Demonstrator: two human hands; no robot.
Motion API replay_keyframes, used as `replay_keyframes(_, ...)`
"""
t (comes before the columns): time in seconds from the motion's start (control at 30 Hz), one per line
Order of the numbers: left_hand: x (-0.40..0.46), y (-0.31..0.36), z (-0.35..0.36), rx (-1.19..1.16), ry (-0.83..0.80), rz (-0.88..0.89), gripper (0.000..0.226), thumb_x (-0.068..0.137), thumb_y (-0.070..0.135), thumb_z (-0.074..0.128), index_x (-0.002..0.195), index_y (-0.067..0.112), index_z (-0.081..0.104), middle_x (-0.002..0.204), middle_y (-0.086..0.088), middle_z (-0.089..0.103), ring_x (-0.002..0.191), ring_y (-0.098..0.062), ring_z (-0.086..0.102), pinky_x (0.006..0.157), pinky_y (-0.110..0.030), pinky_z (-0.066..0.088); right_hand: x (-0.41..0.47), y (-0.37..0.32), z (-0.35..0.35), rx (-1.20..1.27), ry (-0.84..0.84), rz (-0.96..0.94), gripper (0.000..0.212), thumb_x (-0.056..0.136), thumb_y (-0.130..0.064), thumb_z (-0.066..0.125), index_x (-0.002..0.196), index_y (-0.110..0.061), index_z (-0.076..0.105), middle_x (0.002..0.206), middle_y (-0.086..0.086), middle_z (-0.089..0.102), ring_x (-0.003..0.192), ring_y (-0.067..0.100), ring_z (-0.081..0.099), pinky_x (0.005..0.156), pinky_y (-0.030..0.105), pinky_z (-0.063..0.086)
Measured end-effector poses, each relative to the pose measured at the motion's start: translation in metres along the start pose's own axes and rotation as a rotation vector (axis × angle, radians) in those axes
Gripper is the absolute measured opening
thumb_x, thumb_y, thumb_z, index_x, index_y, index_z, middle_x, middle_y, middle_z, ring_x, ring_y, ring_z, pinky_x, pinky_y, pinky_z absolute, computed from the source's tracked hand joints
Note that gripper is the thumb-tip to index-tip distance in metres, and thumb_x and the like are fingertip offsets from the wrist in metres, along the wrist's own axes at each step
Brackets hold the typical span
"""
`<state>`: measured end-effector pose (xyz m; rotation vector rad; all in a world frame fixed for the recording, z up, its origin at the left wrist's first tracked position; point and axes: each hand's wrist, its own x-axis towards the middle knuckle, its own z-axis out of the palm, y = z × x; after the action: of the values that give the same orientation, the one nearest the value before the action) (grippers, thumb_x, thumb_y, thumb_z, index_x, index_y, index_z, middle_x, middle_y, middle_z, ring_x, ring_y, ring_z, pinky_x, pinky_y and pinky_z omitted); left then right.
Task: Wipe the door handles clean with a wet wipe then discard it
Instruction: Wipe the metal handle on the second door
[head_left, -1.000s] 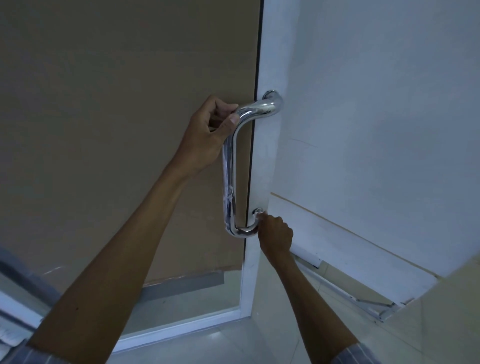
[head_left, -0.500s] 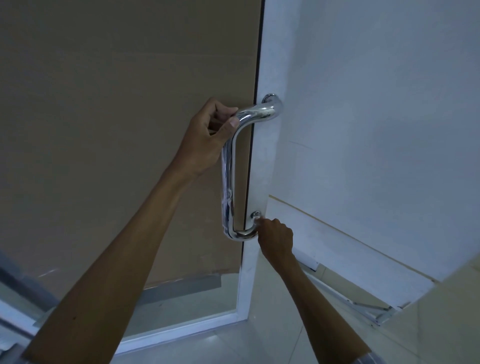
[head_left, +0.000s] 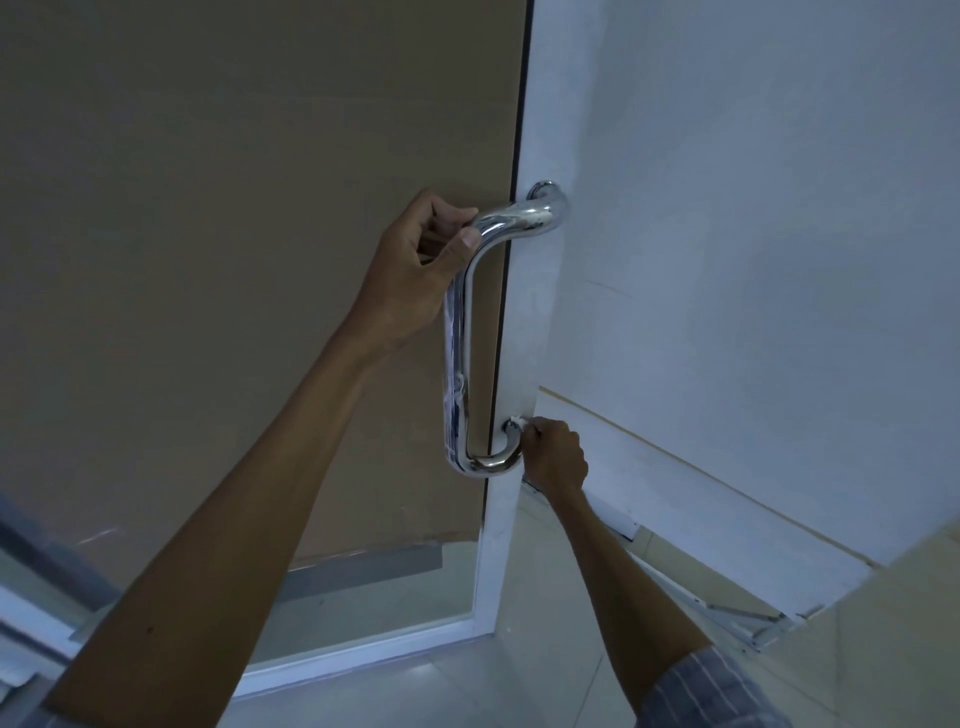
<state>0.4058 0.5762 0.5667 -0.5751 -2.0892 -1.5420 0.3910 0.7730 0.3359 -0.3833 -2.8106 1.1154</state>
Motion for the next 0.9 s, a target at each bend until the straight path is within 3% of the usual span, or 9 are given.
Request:
replay_keyframes(0.07,0.0,0.0,0.0,0.005,0.001,-0.006,0.016,0.103,0.022,0.065,0.111,0.008,0.064,0.102,0.014,0.068,0.085,0.004,0.058,0.079,-0.022,0.048,0.009,0.003,-0.007,0.221,-0.02,0.129,0.03,0.105,-0.022,0.052,0.078,-0.019,0.066,0.073,0.006,0.068,0.052,0.013,0.066,0.057,0.022,0.048)
replay_keyframes(0.1,0.0,0.0,0.0,0.004,0.001,-0.01,0.017,0.103,0.022,0.065,0.112,0.007,0.064,0.1,0.015,0.068,0.084,0.004,0.058,0.079,-0.023,0.048,0.011,0.004,-0.01,0.281,0.005,0.175,0.029,0.104,-0.02,0.053,0.078,-0.02,0.066,0.075,0.008,0.069,0.051,0.013,0.066,0.057,0.022,0.049)
replay_keyframes(0.17,0.0,0.0,0.0,0.0,0.001,-0.011,0.016,0.103,0.021,0.065,0.112,0.008,0.064,0.101,0.015,0.068,0.084,0.004,0.058,0.08,-0.024,0.048,0.012,0.002,-0.01,0.201,0.133,0.16,0.026,0.105,-0.024,0.052,0.1,-0.021,0.077,0.094,0.012,0.075,0.077,0.025,0.072,0.071,0.03,0.051)
replay_keyframes(0.23,0.0,-0.001,0.0,-0.012,0.001,-0.006,0.011,0.103,0.022,0.065,0.109,0.013,0.064,0.101,0.014,0.068,0.084,0.004,0.058,0.08,-0.026,0.048,0.007,0.0,-0.006,-0.057,0.236,-0.044,0.029,0.108,-0.032,0.05,0.115,-0.025,0.077,0.103,0.01,0.076,0.094,0.033,0.071,0.072,0.033,0.048)
replay_keyframes(0.37,0.0,-0.002,0.0,-0.036,-0.002,-0.002,0.004,0.102,0.024,0.066,0.105,0.024,0.064,0.101,0.011,0.068,0.085,0.003,0.058,0.081,-0.028,0.049,-0.001,0.006,0.013,-0.421,0.231,-0.486,0.006,0.095,-0.019,0.073,0.096,-0.023,0.078,0.094,-0.001,0.072,0.076,0.027,0.074,0.056,0.026,0.034)
replay_keyframes(0.47,0.0,0.0,-0.001,-0.036,-0.012,-0.001,0.004,0.102,0.024,0.066,0.105,0.023,0.064,0.103,0.011,0.069,0.085,0.004,0.058,0.082,-0.027,0.049,0.003,0.004,0.012,-0.425,0.27,-0.478,0.005,0.085,-0.021,0.085,0.087,-0.023,0.08,0.083,0.0,0.072,0.064,0.028,0.072,0.053,0.023,0.033)
replay_keyframes(0.63,-0.001,0.003,0.0,-0.035,-0.018,-0.002,0.004,0.102,0.023,0.066,0.103,0.026,0.063,0.108,0.006,0.069,0.085,0.003,0.057,0.08,-0.026,0.048,0.015,0.001,0.003,-0.44,0.237,-0.252,0.026,0.107,-0.031,0.056,0.099,-0.018,0.077,0.095,0.006,0.075,0.084,0.029,0.073,0.063,0.029,0.037)
replay_keyframes(0.8,0.0,0.002,0.0,-0.037,-0.018,-0.004,0.005,0.103,0.022,0.066,0.102,0.025,0.063,0.112,0.005,0.069,0.086,0.004,0.058,0.08,-0.021,0.047,0.009,0.009,0.004,-0.418,0.257,-0.498,0.01,0.088,-0.014,0.077,0.095,-0.021,0.079,0.098,-0.002,0.073,0.07,0.022,0.073,0.054,0.022,0.034)
replay_keyframes(0.9,-0.001,0.003,0.001,-0.042,-0.018,-0.003,0.007,0.103,0.022,0.066,0.099,0.027,0.062,0.11,0.006,0.069,0.085,0.003,0.058,0.078,-0.022,0.048,0.014,0.021,0.004,-0.507,0.206,-0.398,0.01,0.091,-0.01,0.074,0.092,-0.02,0.075,0.095,-0.005,0.066,0.065,0.018,0.065,0.053,0.025,0.036)
